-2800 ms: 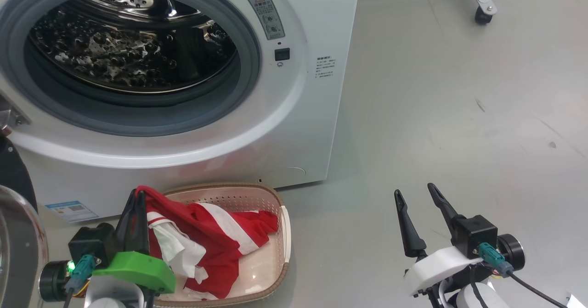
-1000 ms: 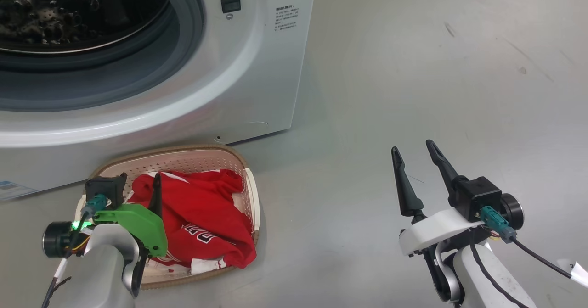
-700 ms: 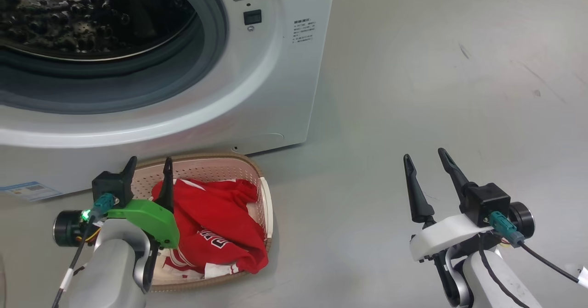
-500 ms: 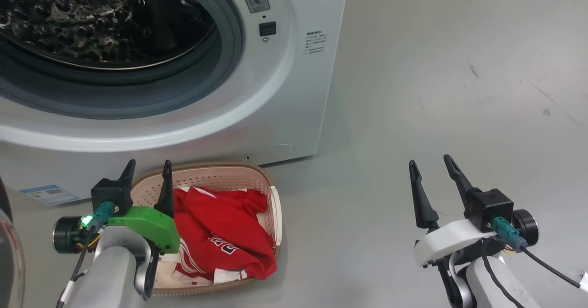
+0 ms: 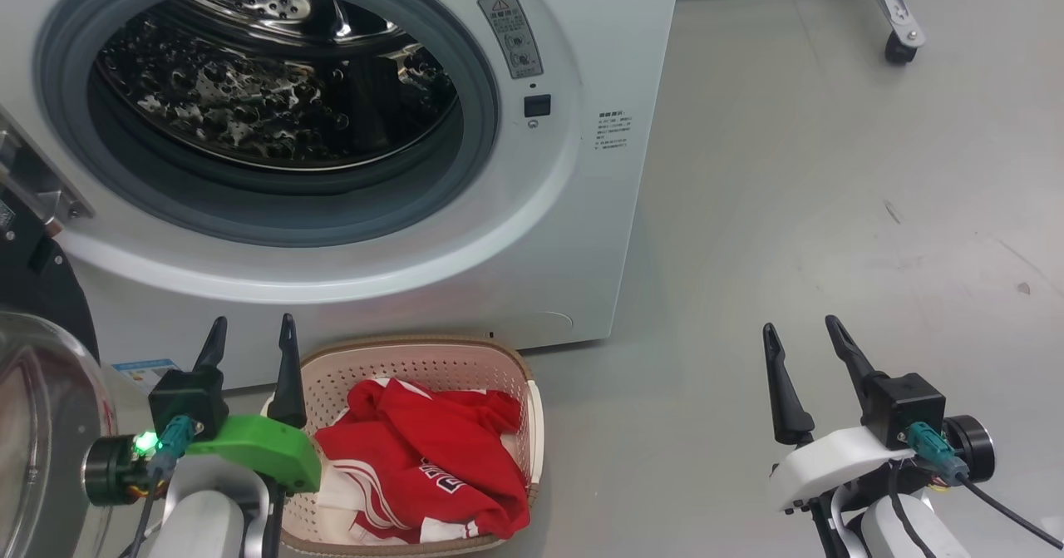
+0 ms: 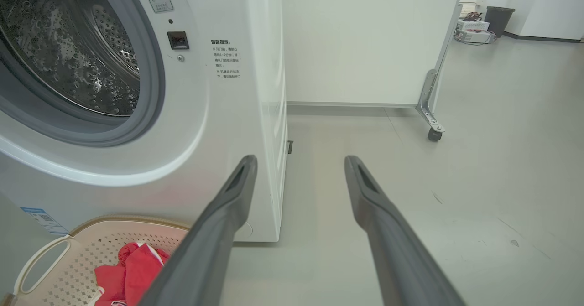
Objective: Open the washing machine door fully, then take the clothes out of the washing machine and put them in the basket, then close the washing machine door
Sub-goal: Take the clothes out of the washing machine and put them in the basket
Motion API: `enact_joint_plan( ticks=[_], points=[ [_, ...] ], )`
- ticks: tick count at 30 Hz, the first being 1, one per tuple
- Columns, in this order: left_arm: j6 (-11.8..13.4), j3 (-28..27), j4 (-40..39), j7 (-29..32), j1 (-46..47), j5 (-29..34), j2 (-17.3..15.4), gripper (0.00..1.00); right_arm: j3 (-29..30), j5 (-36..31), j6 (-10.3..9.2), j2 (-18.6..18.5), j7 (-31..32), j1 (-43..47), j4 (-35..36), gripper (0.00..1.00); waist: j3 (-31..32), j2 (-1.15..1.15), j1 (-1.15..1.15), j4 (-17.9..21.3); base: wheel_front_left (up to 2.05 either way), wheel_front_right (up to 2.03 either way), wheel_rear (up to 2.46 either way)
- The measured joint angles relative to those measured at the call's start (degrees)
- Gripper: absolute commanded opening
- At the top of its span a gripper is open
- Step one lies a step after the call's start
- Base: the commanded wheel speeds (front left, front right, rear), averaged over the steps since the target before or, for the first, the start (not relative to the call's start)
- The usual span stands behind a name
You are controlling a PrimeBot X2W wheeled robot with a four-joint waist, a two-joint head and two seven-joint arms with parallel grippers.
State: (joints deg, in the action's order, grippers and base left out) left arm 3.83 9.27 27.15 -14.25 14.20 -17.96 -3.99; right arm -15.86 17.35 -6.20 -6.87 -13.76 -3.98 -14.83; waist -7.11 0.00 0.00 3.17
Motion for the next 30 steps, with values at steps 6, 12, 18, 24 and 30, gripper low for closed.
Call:
enact_joint_plan(
  ticks=[6, 12, 18, 24, 30],
  points=[
    [0.96, -0.77, -2.86, 0.00, -4.38, 0.29, -0.32, 1.00, -0.05, -0.01, -0.01, -0.03, 0.10, 1.45, 0.04, 1.00, 2.39, 0.00, 0.00, -0.91, 0.00, 0.00, 0.00],
    [1.44, -1.15, -5.78, 0.14, -7.88, 0.47, -0.76, 1.00, -0.48, -0.19, -0.10, -0.02, 0.85, 2.46, 0.76, 1.00, 3.85, 0.00, 0.00, -1.24, 0.00, 0.00, 0.00],
    [1.52, -1.14, -9.02, 1.16, -10.01, 1.00, -0.87, 1.00, -0.43, -0.27, -0.44, -0.09, 0.87, 3.50, 1.56, 1.00, 4.14, 0.00, 0.00, -1.22, 0.00, 0.00, 0.00],
    [1.93, -1.14, -11.85, 2.40, -11.96, 1.68, -1.05, 1.00, -0.33, -0.36, -0.44, -0.21, 1.44, 4.37, 2.09, 1.00, 4.67, 0.00, 0.00, -1.21, 0.00, 0.00, 0.00],
    [1.94, -1.14, -14.29, 3.70, -13.83, 1.92, -1.14, 1.00, -0.20, -0.37, -0.45, -0.25, 1.89, 4.53, 2.86, 1.00, 4.97, 0.00, 0.00, -1.21, 0.00, 0.00, 0.00]
  ],
)
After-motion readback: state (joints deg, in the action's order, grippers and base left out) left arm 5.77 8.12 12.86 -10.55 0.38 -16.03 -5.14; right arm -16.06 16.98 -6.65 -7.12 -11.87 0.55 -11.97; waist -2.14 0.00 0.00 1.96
